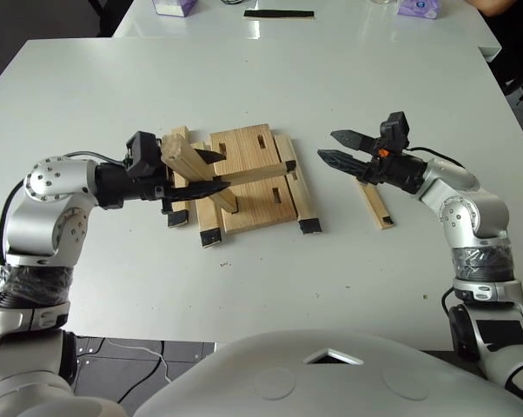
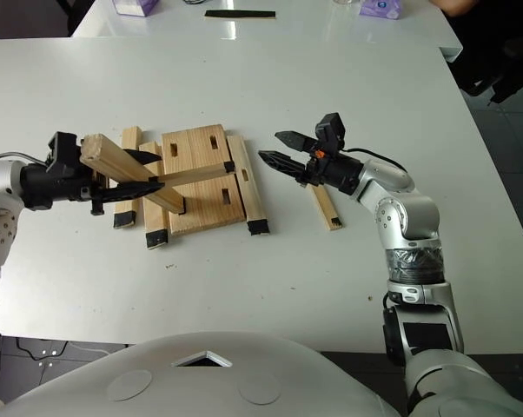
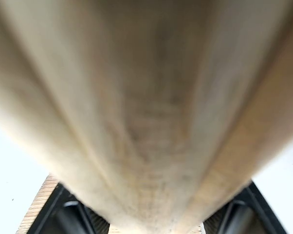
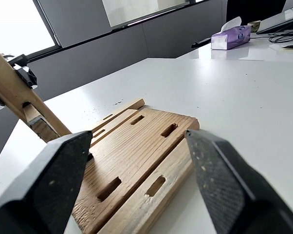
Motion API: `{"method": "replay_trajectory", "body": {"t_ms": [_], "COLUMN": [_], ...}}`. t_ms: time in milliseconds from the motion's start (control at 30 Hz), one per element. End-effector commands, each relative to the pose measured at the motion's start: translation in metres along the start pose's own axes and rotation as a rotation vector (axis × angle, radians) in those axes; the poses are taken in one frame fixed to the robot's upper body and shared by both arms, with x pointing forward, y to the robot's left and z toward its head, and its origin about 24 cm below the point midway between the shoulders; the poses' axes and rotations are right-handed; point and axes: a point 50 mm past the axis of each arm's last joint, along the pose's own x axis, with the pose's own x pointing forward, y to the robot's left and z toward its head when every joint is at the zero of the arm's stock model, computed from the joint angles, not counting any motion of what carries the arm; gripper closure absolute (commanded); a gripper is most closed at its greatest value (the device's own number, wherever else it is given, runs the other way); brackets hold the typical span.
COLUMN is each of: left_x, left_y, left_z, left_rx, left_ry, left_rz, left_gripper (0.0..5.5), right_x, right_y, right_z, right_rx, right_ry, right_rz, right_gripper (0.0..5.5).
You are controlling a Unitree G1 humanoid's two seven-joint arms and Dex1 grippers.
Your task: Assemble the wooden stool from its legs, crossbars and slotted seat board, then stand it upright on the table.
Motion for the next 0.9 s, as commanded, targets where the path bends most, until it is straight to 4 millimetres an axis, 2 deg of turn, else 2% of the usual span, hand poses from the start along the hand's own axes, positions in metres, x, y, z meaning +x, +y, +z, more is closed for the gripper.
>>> {"method": "replay_trajectory", "body": {"t_ms": [33, 300, 433, 467, 633, 800, 900], "left_x": [0.001, -0.004, -0.009, -0.010, -0.019, -0.042, -0.045], "left_y": [-0.036, -0.030, -0.022, -0.020, -0.005, 0.003, 0.006], "left_z": [-0.063, -0.066, -0.059, -0.057, -0.041, -0.041, -0.042], "left_rx": [-0.217, -0.139, -0.130, -0.126, -0.082, -0.070, -0.069], "left_ry": [0.260, 0.333, 0.333, 0.335, 0.352, 0.454, 0.427], "left_rz": [-0.095, -0.126, -0.132, -0.136, -0.134, -0.065, -0.005], "left_gripper": [3.45, 3.45, 3.45, 3.09, 2.26, 2.22, 2.22], "right_x": [0.002, 0.007, 0.005, 0.005, 0.003, -0.003, -0.003], "right_y": [0.004, 0.006, 0.009, 0.009, 0.009, 0.010, 0.012], "right_z": [-0.002, -0.006, -0.012, -0.013, -0.014, -0.020, -0.023], "right_rx": [0.002, 0.007, 0.016, 0.017, 0.025, 0.038, 0.049], "right_ry": [0.007, -0.004, -0.015, -0.021, -0.061, -0.084, -0.097], "right_rz": [-0.001, -0.032, -0.055, -0.063, -0.104, -0.153, -0.170], "right_gripper": [1.98, 1.98, 1.98, 1.98, 1.98, 1.98, 1.98]}}
